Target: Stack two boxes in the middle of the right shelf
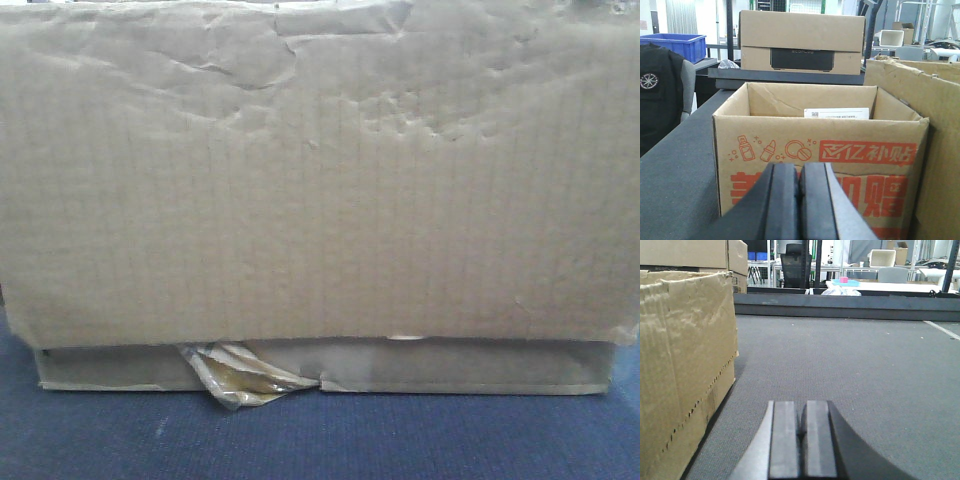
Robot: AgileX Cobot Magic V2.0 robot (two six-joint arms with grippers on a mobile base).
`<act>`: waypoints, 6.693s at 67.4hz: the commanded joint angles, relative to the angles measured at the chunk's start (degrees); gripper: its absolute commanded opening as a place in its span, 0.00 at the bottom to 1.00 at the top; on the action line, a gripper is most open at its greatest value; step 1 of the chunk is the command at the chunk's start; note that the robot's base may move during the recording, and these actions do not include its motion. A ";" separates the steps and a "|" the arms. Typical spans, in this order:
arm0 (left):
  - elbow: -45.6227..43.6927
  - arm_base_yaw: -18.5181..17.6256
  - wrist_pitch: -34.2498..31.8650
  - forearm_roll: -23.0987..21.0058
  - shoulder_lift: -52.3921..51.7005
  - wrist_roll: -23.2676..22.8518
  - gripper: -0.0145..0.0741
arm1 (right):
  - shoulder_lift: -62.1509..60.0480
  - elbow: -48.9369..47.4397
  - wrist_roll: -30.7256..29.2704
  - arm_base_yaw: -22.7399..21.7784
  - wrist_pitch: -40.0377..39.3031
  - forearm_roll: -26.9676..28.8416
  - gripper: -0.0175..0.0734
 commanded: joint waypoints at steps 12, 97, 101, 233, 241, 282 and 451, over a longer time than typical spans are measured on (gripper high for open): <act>-0.06 0.18 -1.01 -0.33 -0.18 -0.33 0.04 | -0.20 0.00 -0.11 -0.29 -1.17 0.04 0.01; -61.04 0.18 48.69 0.58 53.74 -3.37 0.04 | -0.20 0.00 -0.11 -0.29 -1.17 0.04 0.01; -65.53 0.18 53.16 0.58 59.48 -2.25 0.04 | -0.20 0.00 -0.11 -0.29 -1.17 0.04 0.01; -84.86 15.43 56.57 -0.36 92.08 13.46 0.04 | -0.20 0.00 -0.11 -0.29 -1.17 0.04 0.01; -89.73 15.52 59.96 2.16 91.99 13.46 0.04 | -0.20 0.00 -0.11 -0.29 -1.17 0.04 0.01; -119.83 23.94 68.45 -19.93 89.92 7.52 0.04 | -0.20 0.00 -0.11 -0.29 -1.17 0.04 0.01; -106.91 -32.97 68.95 17.94 96.94 -39.58 0.61 | -0.20 0.00 -0.11 -0.29 -1.17 0.04 0.01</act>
